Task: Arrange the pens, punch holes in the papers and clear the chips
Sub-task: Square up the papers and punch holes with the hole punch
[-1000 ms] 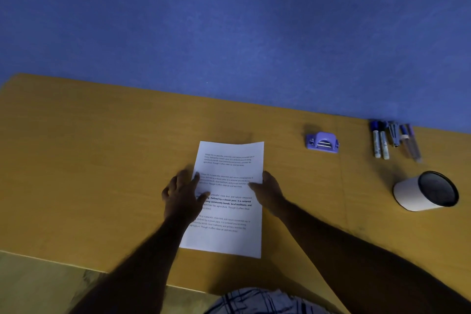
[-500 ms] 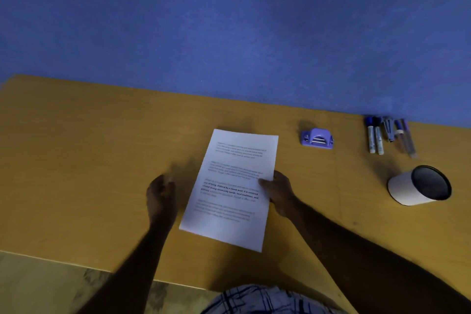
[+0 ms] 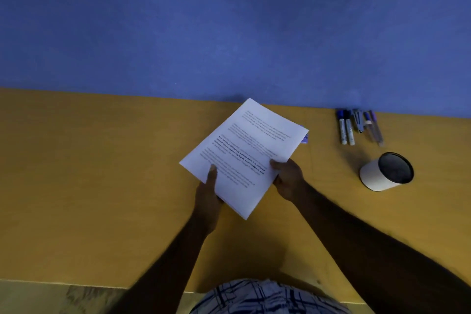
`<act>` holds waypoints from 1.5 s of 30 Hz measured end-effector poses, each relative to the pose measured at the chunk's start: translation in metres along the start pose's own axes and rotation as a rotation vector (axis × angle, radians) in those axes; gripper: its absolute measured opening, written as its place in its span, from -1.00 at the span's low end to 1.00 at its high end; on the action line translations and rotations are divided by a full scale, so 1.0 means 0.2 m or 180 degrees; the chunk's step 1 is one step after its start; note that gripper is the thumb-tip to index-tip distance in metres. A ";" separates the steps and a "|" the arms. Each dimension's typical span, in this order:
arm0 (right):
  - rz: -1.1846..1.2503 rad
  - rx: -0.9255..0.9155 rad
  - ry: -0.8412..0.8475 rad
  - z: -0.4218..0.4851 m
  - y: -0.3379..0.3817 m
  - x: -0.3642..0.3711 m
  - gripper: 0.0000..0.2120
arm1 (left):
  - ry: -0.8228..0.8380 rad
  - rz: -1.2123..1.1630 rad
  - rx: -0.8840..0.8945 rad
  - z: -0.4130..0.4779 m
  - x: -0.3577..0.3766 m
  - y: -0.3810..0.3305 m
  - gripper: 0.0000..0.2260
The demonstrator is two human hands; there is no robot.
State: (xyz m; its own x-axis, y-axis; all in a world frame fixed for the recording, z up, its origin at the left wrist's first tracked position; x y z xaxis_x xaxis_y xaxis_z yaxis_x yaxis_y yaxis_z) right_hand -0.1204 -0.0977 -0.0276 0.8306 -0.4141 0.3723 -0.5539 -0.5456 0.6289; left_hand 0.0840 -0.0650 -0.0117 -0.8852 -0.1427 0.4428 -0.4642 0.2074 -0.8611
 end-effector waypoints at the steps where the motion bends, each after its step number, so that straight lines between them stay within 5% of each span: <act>1: 0.0069 -0.0007 -0.0051 -0.01 0.01 -0.02 -0.58 | -0.0055 0.0133 0.0086 0.01 0.03 0.00 -0.62; 8: 0.0042 -0.0094 0.0009 -0.09 0.09 -0.19 -0.59 | -0.0368 0.0616 0.0062 0.06 0.15 0.07 -0.69; 18: 0.0130 0.0070 -0.0352 -0.16 0.24 -0.65 -0.59 | 0.0179 0.0784 -0.0245 0.06 0.12 0.14 -0.72; 27: -0.1544 0.0674 -0.0132 -0.14 0.21 -0.88 -0.68 | 0.0592 0.1230 -0.0842 -0.02 0.03 0.28 -0.77; 34: -0.1832 0.0187 -0.1089 -0.09 0.14 -0.89 -0.88 | 0.0575 0.1576 -0.0962 0.05 0.05 0.34 -0.80; 45: -0.1795 -0.0102 -0.1448 0.01 0.25 -0.93 -0.91 | 0.0716 0.2199 -0.0475 0.38 0.24 0.33 -0.89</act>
State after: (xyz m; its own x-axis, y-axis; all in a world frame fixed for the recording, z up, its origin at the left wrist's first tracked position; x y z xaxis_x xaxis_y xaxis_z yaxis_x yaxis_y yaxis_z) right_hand -0.3021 -0.0487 -0.0669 0.8795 -0.3419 -0.3310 -0.0404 -0.7468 0.6639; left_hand 0.0131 -0.1310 -0.0653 -0.9546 0.2664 -0.1333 0.2157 0.3097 -0.9260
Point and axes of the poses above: each hand's wrist, its own z-axis towards the middle knuckle, its own x-axis out of the palm, y = z × x, the point moved 5 cm from there along z, towards the middle knuckle, and after that the axes turned 10 degrees about x, right-handed, at the moved point
